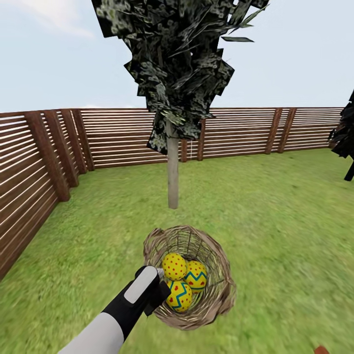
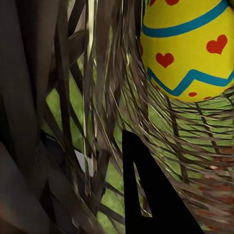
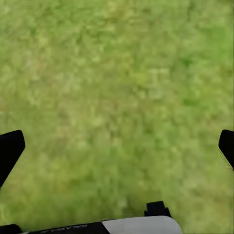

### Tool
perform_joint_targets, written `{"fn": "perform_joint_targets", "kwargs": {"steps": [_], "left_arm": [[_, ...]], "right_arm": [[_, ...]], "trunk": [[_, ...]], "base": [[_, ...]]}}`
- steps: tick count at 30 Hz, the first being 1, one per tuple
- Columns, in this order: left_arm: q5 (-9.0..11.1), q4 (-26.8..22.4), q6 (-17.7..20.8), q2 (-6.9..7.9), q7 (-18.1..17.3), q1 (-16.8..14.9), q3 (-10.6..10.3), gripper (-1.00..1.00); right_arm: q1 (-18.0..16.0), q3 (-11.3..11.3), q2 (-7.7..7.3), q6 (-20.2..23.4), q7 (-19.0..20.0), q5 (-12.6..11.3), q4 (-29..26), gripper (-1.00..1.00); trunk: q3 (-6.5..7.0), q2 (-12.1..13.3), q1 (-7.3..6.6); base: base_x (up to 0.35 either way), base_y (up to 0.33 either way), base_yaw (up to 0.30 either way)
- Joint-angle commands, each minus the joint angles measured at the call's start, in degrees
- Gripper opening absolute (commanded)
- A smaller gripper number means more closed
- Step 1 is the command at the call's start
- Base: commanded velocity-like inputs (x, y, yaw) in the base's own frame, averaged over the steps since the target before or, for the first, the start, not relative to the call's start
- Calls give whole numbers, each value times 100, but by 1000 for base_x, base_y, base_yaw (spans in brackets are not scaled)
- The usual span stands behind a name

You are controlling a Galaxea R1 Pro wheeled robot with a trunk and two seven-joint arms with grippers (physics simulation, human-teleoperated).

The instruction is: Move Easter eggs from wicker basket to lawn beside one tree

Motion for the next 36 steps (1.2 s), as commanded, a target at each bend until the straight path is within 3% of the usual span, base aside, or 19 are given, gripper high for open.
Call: {"fn": "perform_joint_targets", "kwargs": {"steps": [1, 10, 22, 36], "left_arm": [[-1, -6, 21, 0, 33, -8, -2, -100], [34, 29, 14, 0, 38, -8, 12, -100], [3, 29, 16, 0, 36, -8, 4, -100], [-1, 25, 21, 0, 30, -8, 4, -100]], "right_arm": [[-5, -45, 7, -15, 52, -5, 3, 100], [-5, -53, 9, -16, 46, -11, -4, 100], [-5, -62, 9, -15, 43, -11, 3, 100], [-5, -62, 3, -15, 43, -8, 0, 100]], "trunk": [[-13, -13, 7], [-13, -13, 7], [-13, -13, 7], [-13, -13, 7]], "base": [[337, -61, 0], [322, -31, 8], [289, -149, 208], [320, -40, 54]]}}
